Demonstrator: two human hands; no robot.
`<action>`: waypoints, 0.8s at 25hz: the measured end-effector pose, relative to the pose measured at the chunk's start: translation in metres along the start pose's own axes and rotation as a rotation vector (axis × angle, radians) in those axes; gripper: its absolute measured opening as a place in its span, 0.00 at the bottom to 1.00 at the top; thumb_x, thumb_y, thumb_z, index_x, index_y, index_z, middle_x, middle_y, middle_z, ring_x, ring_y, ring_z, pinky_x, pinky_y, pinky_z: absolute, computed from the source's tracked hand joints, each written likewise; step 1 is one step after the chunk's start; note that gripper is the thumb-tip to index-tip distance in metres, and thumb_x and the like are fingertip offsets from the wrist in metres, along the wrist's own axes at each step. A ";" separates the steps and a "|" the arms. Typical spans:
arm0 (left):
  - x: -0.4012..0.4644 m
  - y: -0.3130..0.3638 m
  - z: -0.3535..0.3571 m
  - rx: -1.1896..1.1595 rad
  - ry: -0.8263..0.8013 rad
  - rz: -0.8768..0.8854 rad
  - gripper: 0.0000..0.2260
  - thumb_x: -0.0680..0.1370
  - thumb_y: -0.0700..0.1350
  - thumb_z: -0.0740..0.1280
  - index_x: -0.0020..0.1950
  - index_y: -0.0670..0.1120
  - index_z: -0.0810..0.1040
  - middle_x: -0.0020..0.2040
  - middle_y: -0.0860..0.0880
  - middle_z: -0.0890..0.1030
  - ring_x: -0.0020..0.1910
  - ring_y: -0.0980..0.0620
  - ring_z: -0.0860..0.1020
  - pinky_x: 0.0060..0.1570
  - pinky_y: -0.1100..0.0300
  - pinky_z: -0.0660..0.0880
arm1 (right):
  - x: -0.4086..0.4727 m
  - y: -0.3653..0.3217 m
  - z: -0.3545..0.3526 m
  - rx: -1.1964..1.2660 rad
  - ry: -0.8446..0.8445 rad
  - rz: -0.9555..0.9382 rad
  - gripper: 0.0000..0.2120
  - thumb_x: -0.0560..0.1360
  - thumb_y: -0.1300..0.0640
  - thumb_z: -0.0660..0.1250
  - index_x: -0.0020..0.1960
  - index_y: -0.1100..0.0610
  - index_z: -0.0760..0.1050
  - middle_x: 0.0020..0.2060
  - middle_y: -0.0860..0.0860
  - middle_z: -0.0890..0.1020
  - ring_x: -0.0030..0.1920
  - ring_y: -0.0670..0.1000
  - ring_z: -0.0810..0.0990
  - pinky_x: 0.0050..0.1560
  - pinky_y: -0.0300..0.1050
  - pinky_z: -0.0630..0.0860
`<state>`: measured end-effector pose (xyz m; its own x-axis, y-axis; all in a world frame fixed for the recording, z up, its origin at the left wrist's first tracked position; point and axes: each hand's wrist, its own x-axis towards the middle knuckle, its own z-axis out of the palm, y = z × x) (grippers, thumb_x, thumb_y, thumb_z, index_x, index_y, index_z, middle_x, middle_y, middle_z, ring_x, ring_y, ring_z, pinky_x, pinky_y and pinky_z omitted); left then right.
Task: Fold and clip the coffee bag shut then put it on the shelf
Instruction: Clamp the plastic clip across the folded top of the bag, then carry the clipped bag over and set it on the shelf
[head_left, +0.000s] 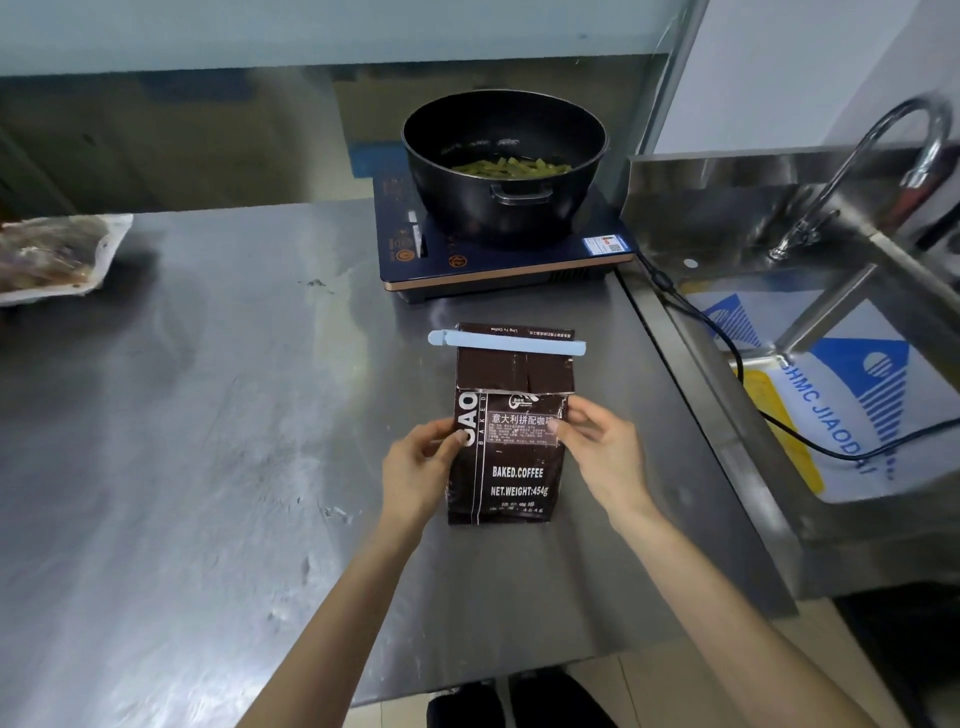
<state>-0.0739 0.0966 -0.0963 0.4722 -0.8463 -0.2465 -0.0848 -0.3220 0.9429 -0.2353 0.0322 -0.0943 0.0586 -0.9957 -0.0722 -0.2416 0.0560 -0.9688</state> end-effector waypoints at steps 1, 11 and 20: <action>-0.001 0.001 0.000 0.007 -0.010 0.002 0.07 0.74 0.42 0.66 0.50 0.44 0.81 0.48 0.41 0.83 0.45 0.48 0.81 0.52 0.56 0.77 | -0.004 -0.001 -0.001 0.015 0.030 0.006 0.14 0.68 0.65 0.69 0.53 0.57 0.78 0.40 0.51 0.80 0.40 0.46 0.78 0.40 0.21 0.71; -0.033 0.022 0.028 -0.017 -0.099 0.018 0.09 0.73 0.45 0.66 0.52 0.49 0.81 0.49 0.42 0.84 0.50 0.44 0.81 0.60 0.43 0.73 | -0.037 -0.015 -0.050 0.097 0.196 -0.028 0.12 0.69 0.63 0.69 0.52 0.58 0.77 0.41 0.49 0.80 0.41 0.41 0.78 0.41 0.22 0.72; -0.106 0.045 0.123 -0.065 -0.254 0.063 0.06 0.72 0.44 0.68 0.46 0.52 0.82 0.45 0.45 0.85 0.46 0.47 0.81 0.59 0.43 0.74 | -0.087 0.000 -0.172 0.009 0.386 -0.017 0.13 0.69 0.60 0.69 0.54 0.55 0.77 0.42 0.46 0.80 0.43 0.43 0.78 0.51 0.38 0.73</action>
<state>-0.2357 0.1196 -0.0556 0.2320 -0.9459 -0.2269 -0.0464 -0.2438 0.9687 -0.4068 0.1057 -0.0477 -0.3073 -0.9509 0.0367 -0.2354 0.0386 -0.9711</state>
